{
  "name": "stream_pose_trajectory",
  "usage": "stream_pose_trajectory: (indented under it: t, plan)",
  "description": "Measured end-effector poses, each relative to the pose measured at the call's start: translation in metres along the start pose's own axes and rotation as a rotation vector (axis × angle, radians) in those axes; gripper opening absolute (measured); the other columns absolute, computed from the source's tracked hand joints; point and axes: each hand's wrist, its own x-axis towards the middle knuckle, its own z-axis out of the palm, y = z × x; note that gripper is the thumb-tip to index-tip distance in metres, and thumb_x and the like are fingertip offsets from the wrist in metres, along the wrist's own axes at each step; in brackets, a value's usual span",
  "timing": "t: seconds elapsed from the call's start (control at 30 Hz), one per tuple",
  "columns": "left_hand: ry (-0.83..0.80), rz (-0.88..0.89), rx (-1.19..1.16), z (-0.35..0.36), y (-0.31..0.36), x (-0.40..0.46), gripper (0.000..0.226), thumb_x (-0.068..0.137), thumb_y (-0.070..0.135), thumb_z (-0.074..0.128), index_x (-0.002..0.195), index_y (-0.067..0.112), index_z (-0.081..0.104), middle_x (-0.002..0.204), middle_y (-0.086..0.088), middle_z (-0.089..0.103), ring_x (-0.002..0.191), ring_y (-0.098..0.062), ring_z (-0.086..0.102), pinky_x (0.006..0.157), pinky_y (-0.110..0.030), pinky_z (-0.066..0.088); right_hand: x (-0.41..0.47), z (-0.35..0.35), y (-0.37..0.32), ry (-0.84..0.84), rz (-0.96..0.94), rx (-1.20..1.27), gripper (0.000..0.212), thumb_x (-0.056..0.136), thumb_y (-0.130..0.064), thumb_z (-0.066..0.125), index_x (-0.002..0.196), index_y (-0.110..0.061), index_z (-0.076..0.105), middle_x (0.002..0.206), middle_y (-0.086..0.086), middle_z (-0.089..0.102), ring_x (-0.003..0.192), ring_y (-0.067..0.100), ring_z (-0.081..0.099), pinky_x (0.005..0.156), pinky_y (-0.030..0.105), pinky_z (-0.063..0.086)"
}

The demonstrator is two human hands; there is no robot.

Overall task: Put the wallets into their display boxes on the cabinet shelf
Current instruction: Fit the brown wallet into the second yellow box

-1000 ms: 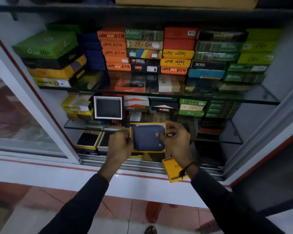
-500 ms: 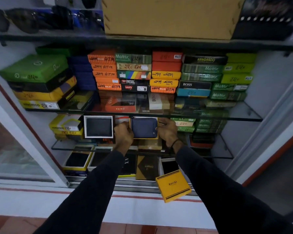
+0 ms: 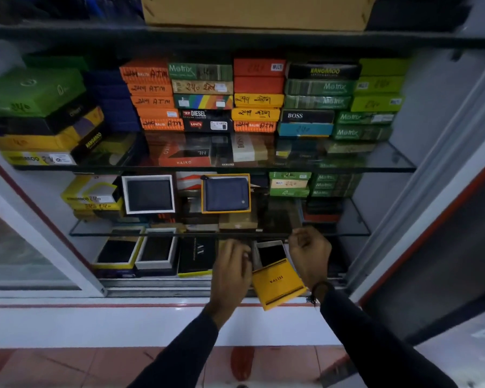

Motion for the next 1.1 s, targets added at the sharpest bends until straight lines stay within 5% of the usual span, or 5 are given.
stream_pose_trajectory:
  t: [0.1, 0.33, 0.57, 0.83, 1.1]
  plan:
    - [-0.339, 0.033, 0.039, 0.027, 0.007, -0.020, 0.019, 0.083, 0.015, 0.058, 0.102, 0.015, 0.059, 0.107, -0.004, 0.054, 0.095, -0.019, 0.058, 0.077, -0.036, 0.053, -0.020, -0.007, 0.031, -0.104, 0.082, -0.152, 0.002, 0.075, -0.014, 0.070, 0.076, -0.012, 0.070, 0.064, 0.004, 0.069, 0.060, 0.018, 0.065, 0.057, 0.004, 0.036]
    - [-0.752, -0.092, 0.407, 0.079, 0.012, -0.021, 0.111, 0.059, 0.070, 0.069, 0.147, 0.018, 0.028, 0.153, -0.006, 0.039, 0.128, -0.030, 0.039, 0.100, -0.044, 0.036, -0.036, -0.008, 0.079, -0.550, 0.596, -0.181, 0.017, 0.086, -0.019, 0.059, 0.071, -0.010, 0.060, 0.077, 0.014, 0.062, 0.084, 0.036, 0.066, 0.085, 0.048, 0.055]
    - [-0.809, -0.055, 0.325, 0.091, 0.014, -0.006, 0.123, 0.049, 0.066, 0.080, 0.149, 0.025, 0.021, 0.145, -0.005, 0.045, 0.129, -0.031, 0.043, 0.101, -0.045, 0.039, -0.035, -0.016, 0.095, -0.597, 0.935, 0.162, 0.040, 0.092, -0.016, 0.056, 0.127, 0.002, 0.057, 0.126, 0.023, 0.064, 0.087, 0.026, 0.064, 0.066, 0.036, 0.056]
    - [-0.817, -0.100, 0.097, 0.054, 0.007, 0.015, 0.120, 0.054, 0.056, 0.088, 0.148, 0.026, 0.021, 0.150, -0.004, 0.039, 0.129, -0.033, 0.049, 0.095, -0.043, 0.048, -0.043, 0.006, 0.073, -0.432, 0.830, 0.192, 0.037, 0.091, -0.040, 0.062, 0.072, -0.010, 0.069, 0.080, 0.015, 0.072, 0.085, 0.035, 0.071, 0.085, 0.050, 0.059]
    - [-0.839, -0.167, 0.085, 0.040, 0.004, 0.019, 0.114, 0.052, 0.053, 0.089, 0.144, 0.031, 0.025, 0.144, -0.001, 0.043, 0.125, -0.031, 0.052, 0.093, -0.045, 0.050, -0.043, 0.007, 0.061, -0.512, 0.780, 0.317, 0.033, 0.090, -0.044, 0.064, 0.098, -0.012, 0.071, 0.091, 0.009, 0.069, 0.089, 0.029, 0.067, 0.066, 0.031, 0.055]
